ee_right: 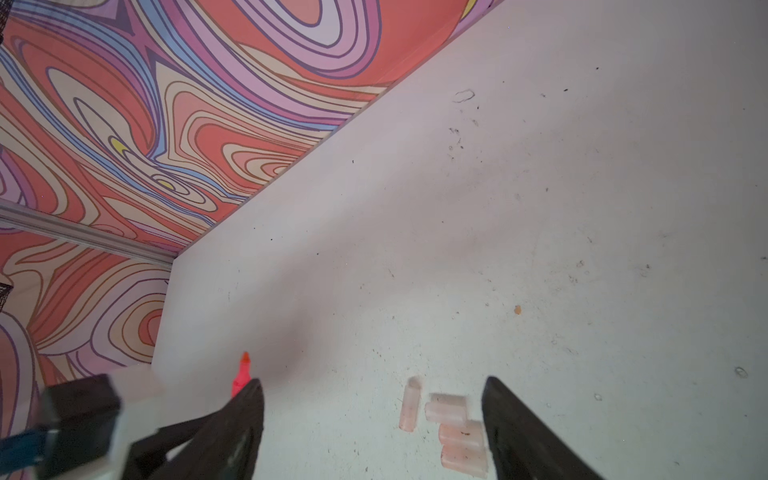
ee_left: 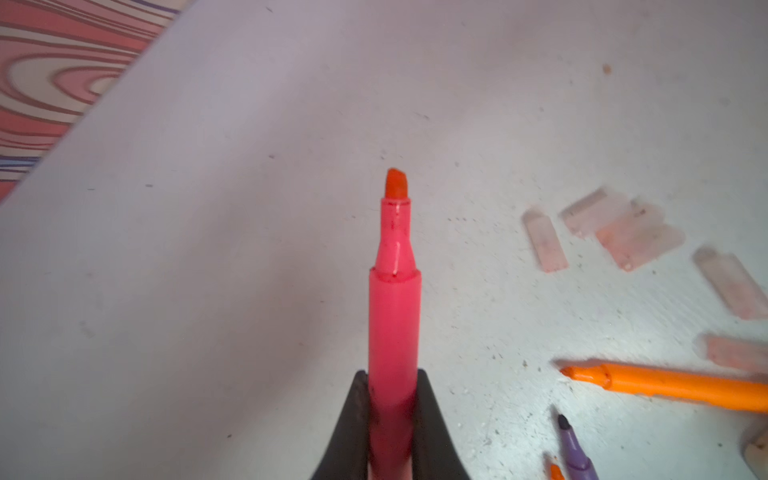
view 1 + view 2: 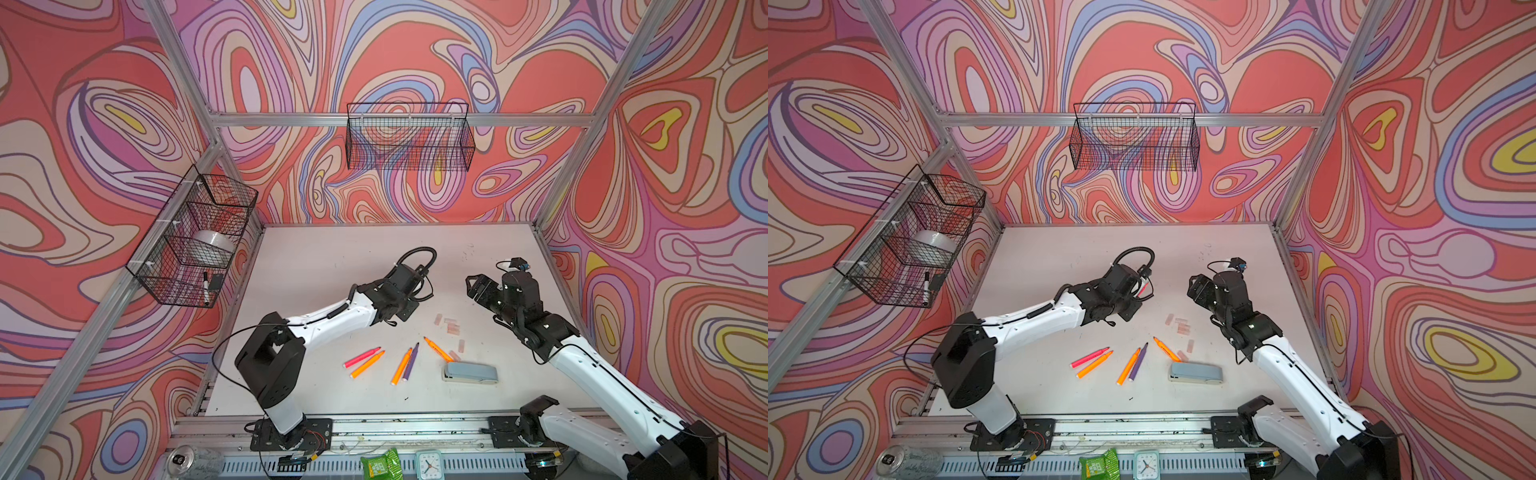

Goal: Insert the pens into the pen caps
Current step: 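Lift the pink highlighter upright with the left gripper while the right gripper approaches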

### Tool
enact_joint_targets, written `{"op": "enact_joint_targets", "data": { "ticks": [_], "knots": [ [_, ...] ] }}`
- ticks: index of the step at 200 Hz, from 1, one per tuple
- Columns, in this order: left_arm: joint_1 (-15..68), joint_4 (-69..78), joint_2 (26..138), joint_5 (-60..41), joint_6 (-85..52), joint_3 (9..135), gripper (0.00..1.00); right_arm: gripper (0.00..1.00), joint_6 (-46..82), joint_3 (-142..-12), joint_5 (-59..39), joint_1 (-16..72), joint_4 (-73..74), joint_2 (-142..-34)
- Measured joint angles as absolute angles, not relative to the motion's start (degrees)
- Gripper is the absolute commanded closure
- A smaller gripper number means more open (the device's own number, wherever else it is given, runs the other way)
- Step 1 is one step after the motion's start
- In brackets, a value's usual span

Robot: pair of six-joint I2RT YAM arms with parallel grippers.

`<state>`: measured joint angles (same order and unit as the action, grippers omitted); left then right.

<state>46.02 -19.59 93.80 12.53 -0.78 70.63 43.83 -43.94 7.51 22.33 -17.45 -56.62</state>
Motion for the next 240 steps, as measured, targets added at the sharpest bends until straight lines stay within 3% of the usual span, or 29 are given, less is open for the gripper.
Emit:
{"op": "enact_joint_targets", "data": {
  "ticks": [56,110,164,240],
  "knots": [
    [41.04,-15.40,85.14,13.32,-9.43,70.17,1.00,0.24,42.26,-41.74,2.04,22.94,-10.83,-56.93],
    [40.75,1.56,81.36,-4.19,-11.46,50.30,1.00,0.27,42.06,-39.24,-7.73,30.22,3.55,-63.20],
    [40.77,11.42,83.79,-21.30,-13.96,49.32,1.00,0.40,43.40,-37.10,-14.68,31.27,11.94,-64.93],
    [43.31,12.05,84.47,-24.01,-13.32,50.85,1.00,0.56,44.56,-37.28,-16.53,31.88,12.05,-69.06]
  ]
}}
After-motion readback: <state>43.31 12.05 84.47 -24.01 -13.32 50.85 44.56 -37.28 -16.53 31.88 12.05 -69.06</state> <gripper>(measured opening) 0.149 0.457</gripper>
